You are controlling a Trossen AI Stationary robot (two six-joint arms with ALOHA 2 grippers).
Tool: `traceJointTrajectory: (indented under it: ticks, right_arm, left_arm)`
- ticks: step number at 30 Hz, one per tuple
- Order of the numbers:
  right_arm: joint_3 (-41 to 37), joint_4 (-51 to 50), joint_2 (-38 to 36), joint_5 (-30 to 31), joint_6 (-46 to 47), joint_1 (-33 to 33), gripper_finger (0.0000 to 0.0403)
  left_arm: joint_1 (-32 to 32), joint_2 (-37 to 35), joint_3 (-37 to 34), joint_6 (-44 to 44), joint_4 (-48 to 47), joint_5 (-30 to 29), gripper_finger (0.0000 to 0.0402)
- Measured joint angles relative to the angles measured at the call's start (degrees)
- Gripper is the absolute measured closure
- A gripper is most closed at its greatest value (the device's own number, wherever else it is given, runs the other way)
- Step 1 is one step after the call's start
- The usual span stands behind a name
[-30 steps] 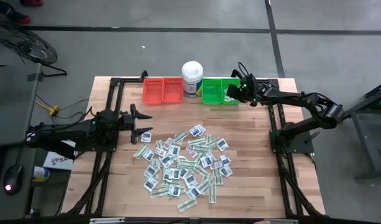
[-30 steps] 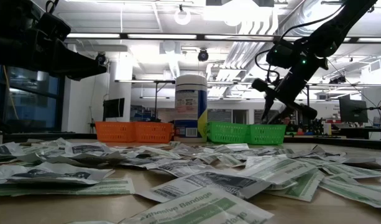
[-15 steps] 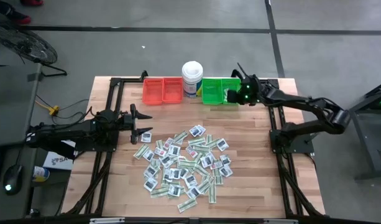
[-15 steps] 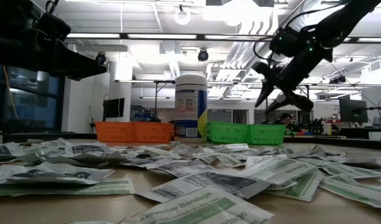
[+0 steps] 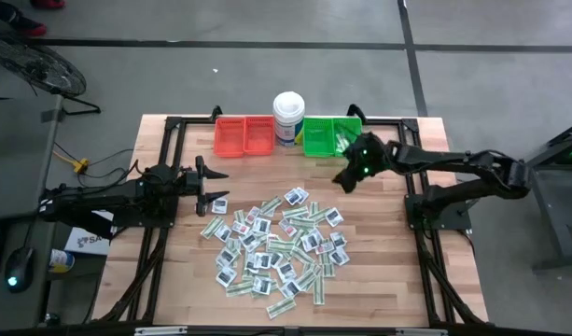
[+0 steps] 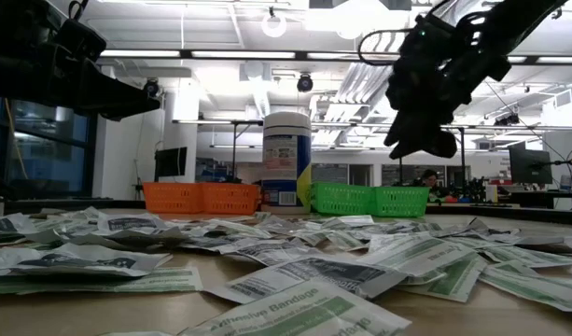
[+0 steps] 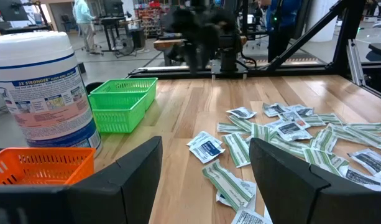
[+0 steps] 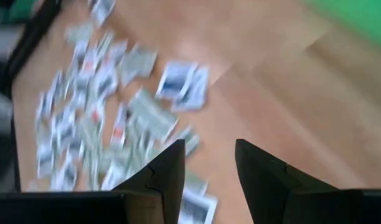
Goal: Pick & Place First Aid Supplies
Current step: Put the black towelette pack into the left green bin
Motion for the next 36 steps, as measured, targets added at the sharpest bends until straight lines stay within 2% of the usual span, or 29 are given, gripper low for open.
traceJointTrajectory:
  ticks: [9, 17, 21, 36]
  right_arm:
    - [0.0, -7.5, 0.0, 1.1, -14.9, 10.2, 0.0269]
    - [0.0, -9.7, 0.8, 12.5, -27.5, 18.3, 0.0269]
    - [0.0, -9.6, 2.7, 15.7, -33.2, 20.4, 0.0269]
    - [0.0, -1.4, 14.3, 16.2, -34.8, 21.1, 0.0269]
  left_arm:
    - [0.0, 0.0, 0.0, 0.0, 0.0, 0.0, 0.0163]
    - [0.0, 0.0, 0.0, 0.0, 0.0, 0.0, 0.0163]
    - [0.0, 0.0, 0.0, 0.0, -0.1, 0.0, 0.0163]
    - [0.0, 0.0, 0.0, 0.0, 0.0, 0.0, 0.0163]
